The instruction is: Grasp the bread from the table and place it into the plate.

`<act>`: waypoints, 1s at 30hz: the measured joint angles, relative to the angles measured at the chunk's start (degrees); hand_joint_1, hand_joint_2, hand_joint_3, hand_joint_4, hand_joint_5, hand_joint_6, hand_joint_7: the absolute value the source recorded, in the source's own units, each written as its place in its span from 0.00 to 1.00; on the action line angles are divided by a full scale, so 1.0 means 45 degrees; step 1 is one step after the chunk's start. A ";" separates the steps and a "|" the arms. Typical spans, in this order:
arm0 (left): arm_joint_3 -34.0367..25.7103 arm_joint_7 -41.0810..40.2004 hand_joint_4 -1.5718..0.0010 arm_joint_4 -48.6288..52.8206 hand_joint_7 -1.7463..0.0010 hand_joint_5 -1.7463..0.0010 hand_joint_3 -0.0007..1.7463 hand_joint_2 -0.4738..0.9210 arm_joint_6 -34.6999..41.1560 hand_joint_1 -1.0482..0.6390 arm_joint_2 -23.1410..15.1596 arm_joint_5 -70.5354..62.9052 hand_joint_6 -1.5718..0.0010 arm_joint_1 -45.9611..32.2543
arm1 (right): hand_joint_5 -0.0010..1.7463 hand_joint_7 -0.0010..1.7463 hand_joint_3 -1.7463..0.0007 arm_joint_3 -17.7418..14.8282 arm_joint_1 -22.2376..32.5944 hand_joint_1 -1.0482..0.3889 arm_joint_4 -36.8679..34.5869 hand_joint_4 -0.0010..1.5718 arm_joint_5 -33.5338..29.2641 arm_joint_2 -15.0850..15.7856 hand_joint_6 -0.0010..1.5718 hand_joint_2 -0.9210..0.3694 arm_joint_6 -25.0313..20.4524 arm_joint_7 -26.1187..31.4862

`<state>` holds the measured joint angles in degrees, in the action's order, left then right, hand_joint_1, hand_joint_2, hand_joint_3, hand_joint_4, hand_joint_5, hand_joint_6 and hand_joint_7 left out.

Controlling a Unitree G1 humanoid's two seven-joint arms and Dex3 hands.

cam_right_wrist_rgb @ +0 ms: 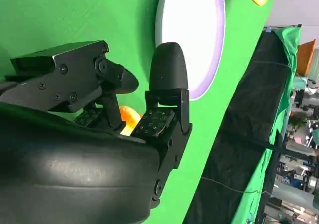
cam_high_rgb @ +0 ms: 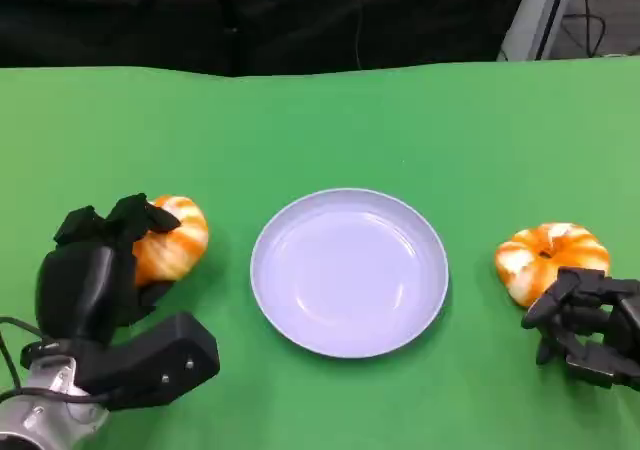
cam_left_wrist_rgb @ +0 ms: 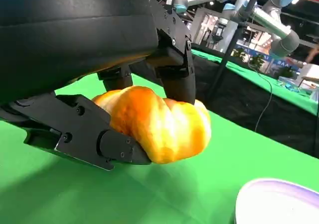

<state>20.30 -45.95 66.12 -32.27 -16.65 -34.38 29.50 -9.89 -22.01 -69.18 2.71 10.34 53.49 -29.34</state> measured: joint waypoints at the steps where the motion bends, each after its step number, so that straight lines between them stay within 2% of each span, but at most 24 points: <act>1: 0.0000 -0.0001 0.73 0.0000 0.21 0.03 0.22 1.00 0.0000 0.57 0.0000 0.0000 0.67 0.0000 | 0.83 0.62 0.56 0.0000 0.0000 0.80 0.0000 0.55 -0.0001 0.0000 0.56 0.09 0.0000 0.0000; 30: 0.0027 -0.0299 0.74 -0.1123 0.22 0.02 0.23 1.00 -0.0119 0.57 -0.0156 -0.0494 0.67 -0.0330 | 0.85 0.64 0.57 -0.0004 0.0000 0.79 0.0000 0.54 0.0009 0.0000 0.55 0.09 -0.0011 -0.0037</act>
<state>20.43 -47.30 61.06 -32.81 -17.36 -36.60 28.01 -9.90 -22.01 -69.18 2.75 10.34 53.44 -29.50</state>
